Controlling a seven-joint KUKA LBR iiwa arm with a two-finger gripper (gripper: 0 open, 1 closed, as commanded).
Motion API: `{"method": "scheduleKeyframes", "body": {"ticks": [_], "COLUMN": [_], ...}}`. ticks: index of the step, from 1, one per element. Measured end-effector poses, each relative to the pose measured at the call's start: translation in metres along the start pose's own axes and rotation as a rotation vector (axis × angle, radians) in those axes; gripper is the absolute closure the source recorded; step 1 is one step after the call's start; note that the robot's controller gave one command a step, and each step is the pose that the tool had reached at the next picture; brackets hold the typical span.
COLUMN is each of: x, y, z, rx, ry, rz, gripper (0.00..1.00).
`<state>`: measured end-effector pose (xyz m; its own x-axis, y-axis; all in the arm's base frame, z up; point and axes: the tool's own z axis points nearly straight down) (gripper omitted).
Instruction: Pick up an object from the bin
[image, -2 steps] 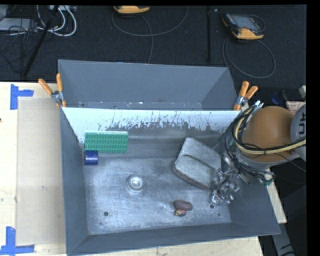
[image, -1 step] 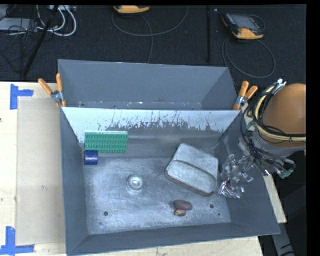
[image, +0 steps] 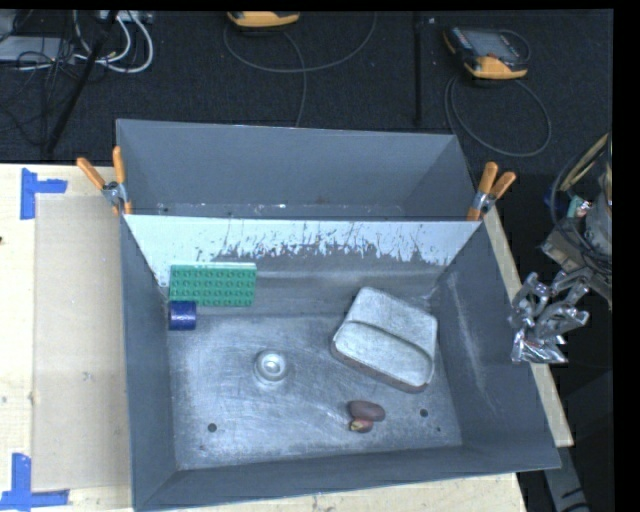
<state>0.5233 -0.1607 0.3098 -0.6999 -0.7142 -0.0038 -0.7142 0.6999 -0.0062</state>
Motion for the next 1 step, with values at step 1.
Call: {"method": "scheduleKeyframes", "body": {"ticks": [1], "x": [-0.0089], "y": [-0.0028], "z": [0.0184], "rx": [-0.009], "ry": [0.003], "rz": [0.052], "gripper": [1.0]}}
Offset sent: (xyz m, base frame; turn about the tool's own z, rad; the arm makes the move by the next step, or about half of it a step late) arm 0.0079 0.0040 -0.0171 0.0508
